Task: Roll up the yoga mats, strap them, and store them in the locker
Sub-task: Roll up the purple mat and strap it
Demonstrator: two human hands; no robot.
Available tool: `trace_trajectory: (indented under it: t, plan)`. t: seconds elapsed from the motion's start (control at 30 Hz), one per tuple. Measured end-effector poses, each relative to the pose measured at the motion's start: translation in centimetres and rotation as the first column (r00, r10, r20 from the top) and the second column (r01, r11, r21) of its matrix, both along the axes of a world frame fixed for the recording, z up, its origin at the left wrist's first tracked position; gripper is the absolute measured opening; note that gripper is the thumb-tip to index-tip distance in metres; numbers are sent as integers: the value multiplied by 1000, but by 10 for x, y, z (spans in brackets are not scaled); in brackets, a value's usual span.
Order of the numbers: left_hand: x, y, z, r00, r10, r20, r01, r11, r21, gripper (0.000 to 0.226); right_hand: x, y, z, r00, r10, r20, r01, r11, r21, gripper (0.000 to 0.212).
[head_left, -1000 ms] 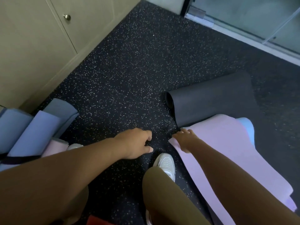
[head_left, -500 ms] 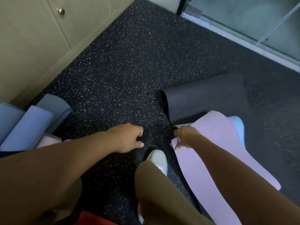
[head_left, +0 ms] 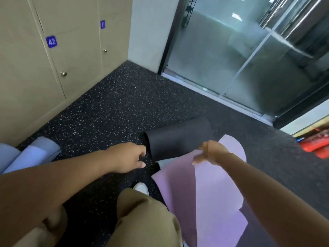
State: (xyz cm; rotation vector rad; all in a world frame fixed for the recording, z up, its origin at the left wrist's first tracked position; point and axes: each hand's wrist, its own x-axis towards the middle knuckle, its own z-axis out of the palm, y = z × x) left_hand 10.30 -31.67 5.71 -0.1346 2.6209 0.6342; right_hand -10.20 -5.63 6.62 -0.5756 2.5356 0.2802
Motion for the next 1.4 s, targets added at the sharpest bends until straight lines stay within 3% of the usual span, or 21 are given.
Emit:
trace_trajectory:
  t: [0.23,0.5,0.63,0.7,0.83,0.93,1.1,1.23,1.33,1.4]
  plan:
    - [20,34,109,980,-22,-197,30,999,35,39,32,29,150,958,-145,-249,38,920,-389,52]
    - [42,74,234,836,116,-536,1,977,214,72,103,10,283,886,-90,-456,-240,752,-614,63]
    - [60,76,274,747,172,-643,-4,967,254,45,150,-10,316,861,-36,-507,-359,663,-657,63]
    - [71,71,284,675,172,-717,-6,974,227,27,173,-17,324,858,-14,-513,-397,616,-681,61]
    - [102,52,291,578,180,-796,-25,979,204,40,207,-24,329,838,57,-543,-489,523,-698,64]
    - [130,30,285,572,257,-779,-88,963,253,30,224,-17,322,847,75,-526,-485,514,-708,62]
    - [183,-18,268,583,441,-683,-156,885,438,25,244,11,287,904,126,-408,-384,657,-649,54]
    - [219,-45,250,630,480,-611,-210,862,461,23,265,20,260,928,171,-330,-363,601,-711,53]
    - [234,-50,245,641,451,-621,-291,891,348,33,282,10,246,920,194,-341,-390,540,-746,52]
    - [240,-47,250,568,430,-702,-372,895,247,35,290,-1,244,906,218,-363,-423,503,-753,53]
